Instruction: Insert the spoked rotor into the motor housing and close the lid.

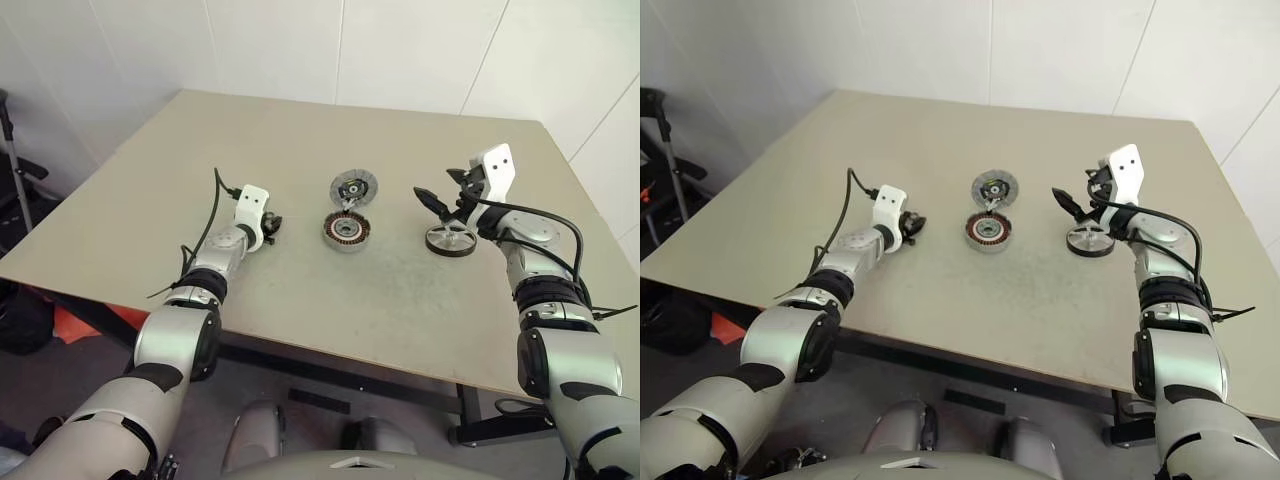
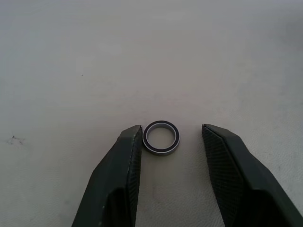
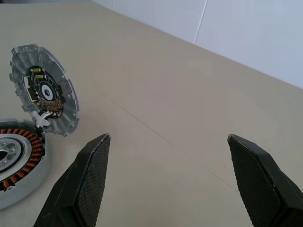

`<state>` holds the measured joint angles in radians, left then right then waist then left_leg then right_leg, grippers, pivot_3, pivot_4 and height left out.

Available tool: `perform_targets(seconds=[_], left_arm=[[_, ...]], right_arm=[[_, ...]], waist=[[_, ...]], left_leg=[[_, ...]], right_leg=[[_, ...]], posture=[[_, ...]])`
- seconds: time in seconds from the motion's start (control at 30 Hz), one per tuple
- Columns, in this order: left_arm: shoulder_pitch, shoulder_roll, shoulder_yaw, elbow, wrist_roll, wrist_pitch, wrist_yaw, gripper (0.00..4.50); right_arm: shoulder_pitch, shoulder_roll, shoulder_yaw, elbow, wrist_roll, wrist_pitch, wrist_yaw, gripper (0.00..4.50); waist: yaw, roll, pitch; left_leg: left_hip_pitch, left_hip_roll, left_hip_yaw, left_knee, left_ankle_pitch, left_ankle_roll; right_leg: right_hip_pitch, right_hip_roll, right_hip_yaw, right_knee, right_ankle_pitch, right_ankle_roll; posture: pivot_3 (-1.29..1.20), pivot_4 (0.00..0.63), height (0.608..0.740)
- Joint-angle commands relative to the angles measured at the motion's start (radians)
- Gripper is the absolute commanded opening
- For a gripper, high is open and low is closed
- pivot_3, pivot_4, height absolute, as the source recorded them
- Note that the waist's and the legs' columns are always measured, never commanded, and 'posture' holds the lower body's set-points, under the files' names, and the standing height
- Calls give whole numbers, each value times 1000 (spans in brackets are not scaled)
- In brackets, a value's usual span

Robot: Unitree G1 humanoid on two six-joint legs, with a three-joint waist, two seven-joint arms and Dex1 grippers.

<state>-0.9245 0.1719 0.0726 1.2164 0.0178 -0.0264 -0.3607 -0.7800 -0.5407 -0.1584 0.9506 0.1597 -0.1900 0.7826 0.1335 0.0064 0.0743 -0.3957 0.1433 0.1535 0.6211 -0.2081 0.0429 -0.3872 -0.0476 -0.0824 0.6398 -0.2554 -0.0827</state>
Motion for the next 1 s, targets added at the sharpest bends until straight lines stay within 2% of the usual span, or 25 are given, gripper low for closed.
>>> perform_targets(seconds=[0.03,0.23,0.33,0.43,0.77,1.0], left_arm=[[-10,12,4,-13,-4,9,9,2233],[-9,14,6,-14,-3,12,11,2233],[-8,15,10,-14,-7,14,11,1658],[-8,17,9,-13,-4,20,20,827],[-6,11,7,-22,-8,16,11,827],[-5,-7,9,-130,-58,41,-133,827]], right_arm=[[-37,-8,-25,-3,17,-26,-6,4497],[-46,-8,-23,19,11,-39,-19,4497],[-49,-8,-23,23,11,-44,-24,4497],[-51,-8,-22,25,10,-47,-30,4497],[-50,-6,-17,23,8,-45,-28,4497],[-48,-1,-13,21,6,-43,-26,4497]], waist=[[0,0,0],[0,0,0],[-1,0,0],[-3,0,0],[-3,0,0],[4,0,0]], left_leg=[[0,0,0,0,0,0],[0,0,0,0,0,0],[0,0,0,0,0,0],[0,0,0,0,0,0],[0,0,0,0,0,0],[-1,0,0,0,0,0]], right_leg=[[0,0,0,0,0,0],[0,0,0,0,0,0],[0,0,0,0,0,0],[0,0,0,0,0,0],[0,0,0,0,0,0],[0,0,0,0,0,0]], posture=[[0,0,740],[0,0,740],[0,0,740],[0,0,740],[0,0,740],[0,0,740]])
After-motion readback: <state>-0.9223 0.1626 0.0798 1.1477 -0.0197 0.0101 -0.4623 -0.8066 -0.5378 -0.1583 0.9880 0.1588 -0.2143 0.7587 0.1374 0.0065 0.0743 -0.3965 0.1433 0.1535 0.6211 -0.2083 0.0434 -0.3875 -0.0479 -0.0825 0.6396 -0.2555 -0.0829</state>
